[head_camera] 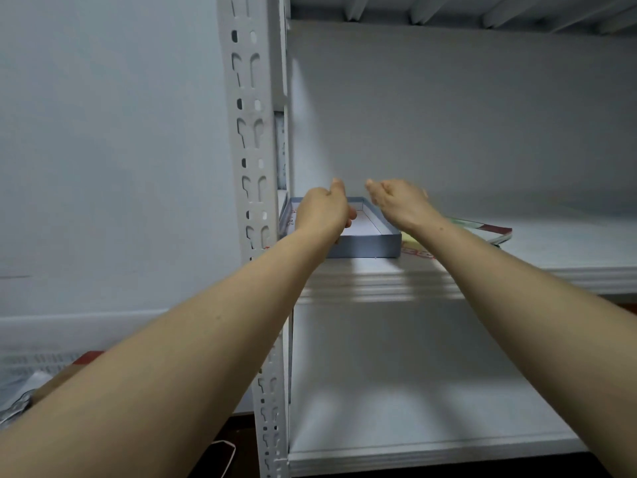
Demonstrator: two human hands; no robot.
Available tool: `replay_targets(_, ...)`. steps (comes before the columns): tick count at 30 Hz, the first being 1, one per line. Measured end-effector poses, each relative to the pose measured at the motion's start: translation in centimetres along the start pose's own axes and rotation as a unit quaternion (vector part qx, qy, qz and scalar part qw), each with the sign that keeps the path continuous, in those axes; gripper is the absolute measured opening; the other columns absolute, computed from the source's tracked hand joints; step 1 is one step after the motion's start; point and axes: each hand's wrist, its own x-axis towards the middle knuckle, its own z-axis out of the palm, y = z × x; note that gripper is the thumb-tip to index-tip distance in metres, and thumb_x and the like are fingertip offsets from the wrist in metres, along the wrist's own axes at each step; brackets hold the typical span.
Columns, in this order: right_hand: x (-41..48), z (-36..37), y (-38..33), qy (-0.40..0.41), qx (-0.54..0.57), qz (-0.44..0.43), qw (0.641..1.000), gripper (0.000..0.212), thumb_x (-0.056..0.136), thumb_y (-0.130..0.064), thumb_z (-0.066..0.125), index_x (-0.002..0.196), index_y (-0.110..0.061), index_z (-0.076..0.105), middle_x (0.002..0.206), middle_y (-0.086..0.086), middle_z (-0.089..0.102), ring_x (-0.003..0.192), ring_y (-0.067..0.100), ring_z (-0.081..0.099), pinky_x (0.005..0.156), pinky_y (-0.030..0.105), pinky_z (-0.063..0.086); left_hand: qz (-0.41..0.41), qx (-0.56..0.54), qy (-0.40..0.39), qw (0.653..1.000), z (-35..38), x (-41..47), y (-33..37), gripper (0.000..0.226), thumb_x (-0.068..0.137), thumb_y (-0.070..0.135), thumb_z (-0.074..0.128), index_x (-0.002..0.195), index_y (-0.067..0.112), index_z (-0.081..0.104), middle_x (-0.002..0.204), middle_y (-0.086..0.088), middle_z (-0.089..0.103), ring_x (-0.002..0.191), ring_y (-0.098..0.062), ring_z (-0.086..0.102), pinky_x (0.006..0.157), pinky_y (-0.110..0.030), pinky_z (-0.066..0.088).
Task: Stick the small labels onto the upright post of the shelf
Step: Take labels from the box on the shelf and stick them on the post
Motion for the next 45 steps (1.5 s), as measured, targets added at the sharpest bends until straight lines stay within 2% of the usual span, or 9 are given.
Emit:
replay_targets(3,1.0,0.0,-0.1,-0.048,0.053,0.024,0.997,0.042,0.091,-0.047,0.050,0.062,-0.017,0.059,0.062,0.004,0.053,0.070,0.023,0.048,0.080,0.032,0.031,0.013,0.061,0.023,0.998,0.2,1.5,-0.3,0.051,0.100,0.035,0.030,0.102,-0.001,0.065,0.101,-0.015,0.067,0.095,-0.035,0.060,0.089,-0.040,0.051)
replay_targets(5,1.6,0.4,0.0,-0.071,0.053,0.009,0.996,0.034,0.084,-0.044,0.063,0.067,-0.015,0.068,0.079,0.012,0.069,0.083,0.028,0.060,0.090,0.036,0.040,0.011,0.078,0.020,0.997,0.2,1.7,-0.3,0.047,0.100,0.031,0.031,0.104,-0.002,0.063,0.107,-0.018,0.065,0.102,-0.038,0.059,0.093,-0.044,0.049)
replay_targets(13,2.1,1.2,0.0,-0.108,0.117,0.002,0.987,0.008,0.078,-0.018,0.075,0.083,-0.012,0.074,0.096,0.011,0.072,0.095,0.025,0.064,0.092,0.037,0.048,-0.005,0.076,0.026,0.997,-0.2,2.5,-0.7,0.043,0.100,0.030,0.032,0.107,-0.001,0.060,0.114,-0.018,0.063,0.107,-0.037,0.058,0.096,-0.045,0.047)
replay_targets(20,1.7,1.8,0.0,-0.101,0.231,-0.020,0.968,0.023,0.082,0.000,0.067,0.104,0.002,0.069,0.075,0.009,0.068,0.068,0.018,0.063,0.082,0.028,0.052,-0.003,0.091,0.025,0.996,-0.7,2.3,-0.6,0.043,0.099,0.032,0.031,0.106,0.002,0.062,0.109,-0.018,0.065,0.104,-0.037,0.059,0.092,-0.043,0.049)
replay_targets(25,1.8,2.0,-0.1,-0.105,0.195,-0.025,0.975,0.026,0.083,-0.003,0.067,0.109,-0.004,0.068,0.099,0.013,0.071,0.101,0.019,0.065,0.097,0.028,0.046,0.009,0.108,0.027,0.994,-0.8,2.3,-0.5,0.044,0.100,0.032,0.030,0.106,0.004,0.062,0.106,-0.014,0.065,0.098,-0.031,0.059,0.086,-0.039,0.048)
replay_targets(28,1.7,2.1,0.0,-0.096,0.212,0.001,0.973,0.039,0.072,0.014,0.069,0.108,-0.001,0.067,0.097,0.018,0.070,0.087,0.021,0.066,0.085,0.030,0.052,0.020,0.111,0.032,0.993,-0.9,2.1,-0.3,0.044,0.100,0.031,0.029,0.103,0.002,0.064,0.103,-0.013,0.066,0.093,-0.029,0.059,0.085,-0.039,0.048)
replay_targets(33,1.0,2.3,-0.3,-0.053,0.109,0.000,0.993,0.012,0.070,-0.016,0.080,0.078,-0.020,0.073,0.069,-0.002,0.070,0.070,0.013,0.067,0.067,0.026,0.050,0.066,0.127,0.020,0.989,-1.2,0.9,0.2,0.047,0.100,0.031,0.031,0.103,0.001,0.066,0.104,-0.013,0.069,0.098,-0.030,0.061,0.090,-0.040,0.049)
replay_targets(38,0.5,2.3,-0.8,-0.095,0.024,-0.024,0.995,0.020,0.081,-0.006,0.066,0.097,-0.015,0.074,0.084,-0.006,0.065,0.083,0.009,0.060,0.074,0.024,0.044,0.124,0.158,0.018,0.979,-2.1,-0.7,0.6,0.047,0.100,0.032,0.032,0.097,0.001,0.067,0.103,-0.014,0.070,0.098,-0.030,0.061,0.087,-0.040,0.049)
replay_targets(45,-0.1,2.7,-1.5,-0.033,0.000,0.020,0.999,0.010,0.077,-0.028,0.075,0.085,-0.023,0.074,0.093,-0.002,0.072,0.091,0.018,0.063,0.078,0.030,0.048,0.188,0.149,0.039,0.970,-4.5,-2.3,1.2,0.037,0.100,0.032,0.035,0.086,0.010,0.061,0.099,-0.017,0.070,0.098,-0.031,0.061,0.087,-0.042,0.048)
